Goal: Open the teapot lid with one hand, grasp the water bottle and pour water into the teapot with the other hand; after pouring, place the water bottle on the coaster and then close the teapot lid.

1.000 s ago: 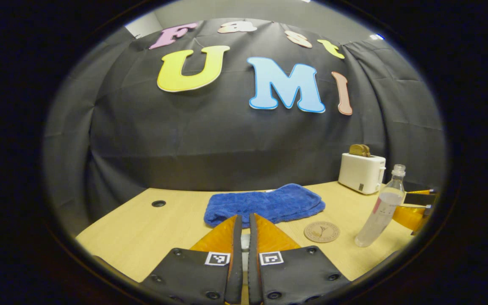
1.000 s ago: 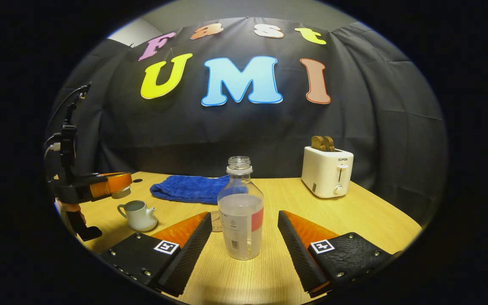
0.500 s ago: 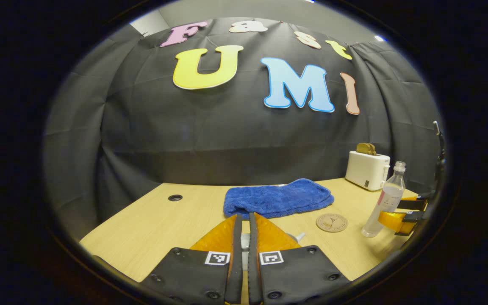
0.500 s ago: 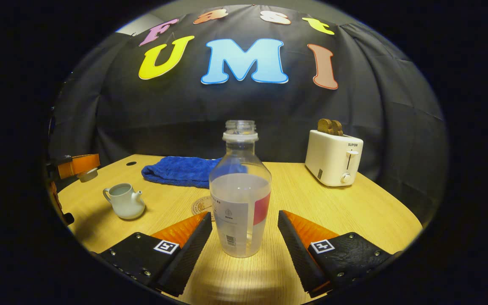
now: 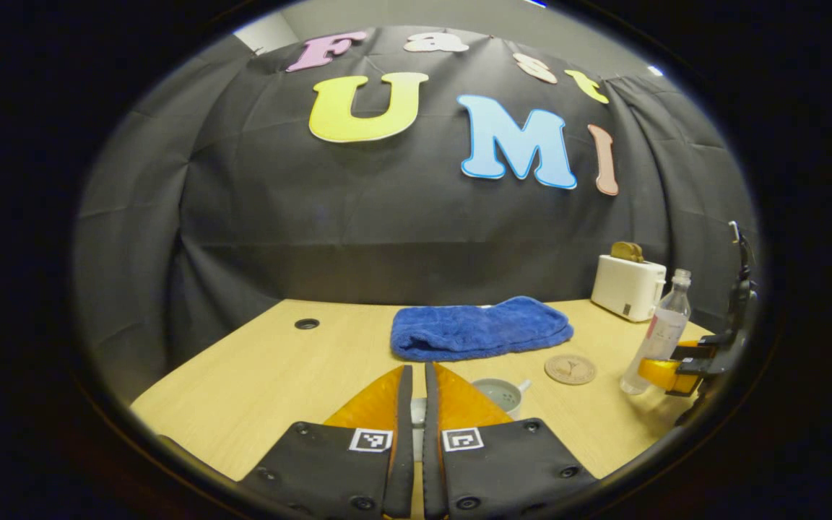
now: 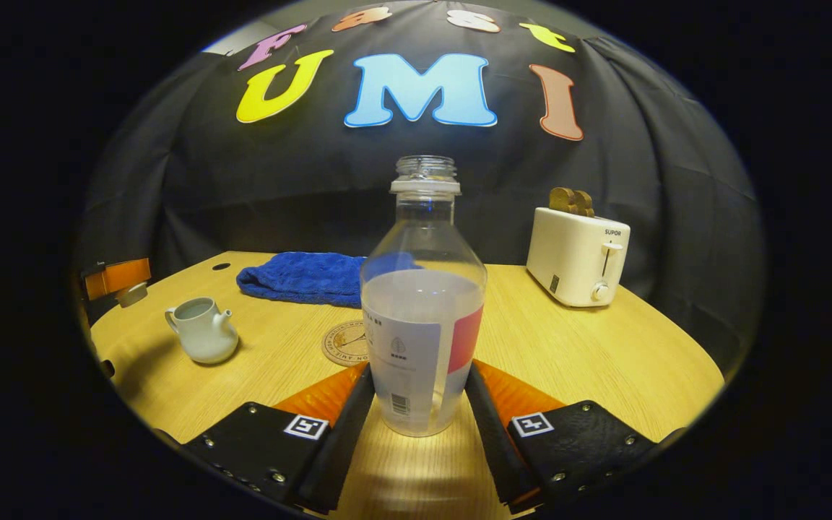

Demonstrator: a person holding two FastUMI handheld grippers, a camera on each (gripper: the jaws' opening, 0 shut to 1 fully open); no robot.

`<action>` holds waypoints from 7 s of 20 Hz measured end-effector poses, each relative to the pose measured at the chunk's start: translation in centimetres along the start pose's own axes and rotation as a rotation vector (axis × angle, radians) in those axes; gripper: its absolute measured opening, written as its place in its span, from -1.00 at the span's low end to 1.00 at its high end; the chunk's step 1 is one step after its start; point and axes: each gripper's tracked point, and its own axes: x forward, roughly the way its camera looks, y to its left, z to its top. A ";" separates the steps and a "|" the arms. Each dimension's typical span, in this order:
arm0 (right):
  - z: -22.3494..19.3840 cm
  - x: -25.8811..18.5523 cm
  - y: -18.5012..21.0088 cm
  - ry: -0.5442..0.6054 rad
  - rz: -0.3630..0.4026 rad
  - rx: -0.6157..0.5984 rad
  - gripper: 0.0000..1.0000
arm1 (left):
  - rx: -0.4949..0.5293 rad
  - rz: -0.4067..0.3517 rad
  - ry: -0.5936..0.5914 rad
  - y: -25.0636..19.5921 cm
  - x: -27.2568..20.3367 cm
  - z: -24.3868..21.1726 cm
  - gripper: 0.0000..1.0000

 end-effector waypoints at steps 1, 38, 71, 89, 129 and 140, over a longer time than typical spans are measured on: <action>0.0 0.0 0.0 0.000 0.001 -0.007 0.53 | -0.003 0.000 0.001 0.1 0.0 0.0 -0.75; 8.3 4.9 10.5 -0.221 -0.153 -1.304 0.51 | -0.054 0.030 0.036 5.9 -3.0 -2.7 -0.77; 10.0 5.9 10.2 -0.406 -0.267 -1.848 0.50 | -0.057 0.025 0.078 6.3 -3.2 -4.3 -0.77; 9.7 5.7 10.4 -0.494 -0.332 -1.952 0.50 | -0.059 0.015 0.088 5.9 -3.1 -4.7 -0.75; 10.1 5.1 14.4 -0.780 -0.339 -2.395 0.50 | -0.068 -0.004 0.127 5.9 -2.8 -6.1 -0.77; 8.0 6.8 11.3 -0.587 -0.220 -2.131 0.51 | -0.066 0.001 0.107 5.8 -3.0 -5.2 -0.77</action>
